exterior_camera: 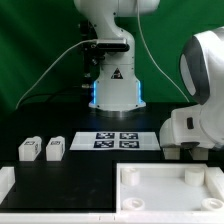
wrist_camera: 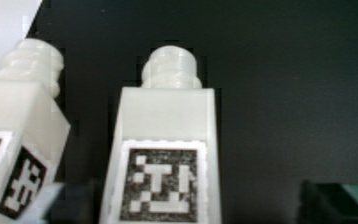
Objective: Assemble one leg
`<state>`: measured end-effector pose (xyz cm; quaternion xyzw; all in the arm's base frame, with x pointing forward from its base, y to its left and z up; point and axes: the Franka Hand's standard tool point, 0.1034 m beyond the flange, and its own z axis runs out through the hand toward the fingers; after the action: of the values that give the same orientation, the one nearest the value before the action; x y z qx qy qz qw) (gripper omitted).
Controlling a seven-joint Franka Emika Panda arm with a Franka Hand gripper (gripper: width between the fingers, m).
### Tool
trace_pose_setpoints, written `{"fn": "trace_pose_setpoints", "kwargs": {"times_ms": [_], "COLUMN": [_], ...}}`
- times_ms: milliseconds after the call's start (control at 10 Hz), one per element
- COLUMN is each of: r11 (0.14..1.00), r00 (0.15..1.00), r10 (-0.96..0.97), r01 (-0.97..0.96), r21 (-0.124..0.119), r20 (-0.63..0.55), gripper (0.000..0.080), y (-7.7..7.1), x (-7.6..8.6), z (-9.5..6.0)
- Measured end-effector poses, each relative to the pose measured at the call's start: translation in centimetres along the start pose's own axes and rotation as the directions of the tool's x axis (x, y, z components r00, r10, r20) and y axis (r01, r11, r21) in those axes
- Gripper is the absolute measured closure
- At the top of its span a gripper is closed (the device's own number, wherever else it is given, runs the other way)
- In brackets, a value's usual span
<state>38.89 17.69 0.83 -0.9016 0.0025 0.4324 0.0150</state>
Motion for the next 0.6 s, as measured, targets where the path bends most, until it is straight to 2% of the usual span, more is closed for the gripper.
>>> {"fn": "trace_pose_setpoints", "kwargs": {"times_ms": [100, 200, 300, 600], "r11": [1.000, 1.000, 1.000, 1.000], "r00": [1.000, 1.000, 1.000, 1.000], "r10": [0.000, 0.000, 0.000, 0.000], "r01": [0.000, 0.000, 0.000, 0.000], "r21": [0.000, 0.000, 0.000, 0.000], "r20": [0.000, 0.000, 0.000, 0.000], "gripper": [0.0390, 0.0390, 0.0509, 0.0509], "y": [0.00, 0.00, 0.00, 0.00], "x": [0.00, 0.00, 0.00, 0.00], "z": [0.00, 0.00, 0.00, 0.00]}}
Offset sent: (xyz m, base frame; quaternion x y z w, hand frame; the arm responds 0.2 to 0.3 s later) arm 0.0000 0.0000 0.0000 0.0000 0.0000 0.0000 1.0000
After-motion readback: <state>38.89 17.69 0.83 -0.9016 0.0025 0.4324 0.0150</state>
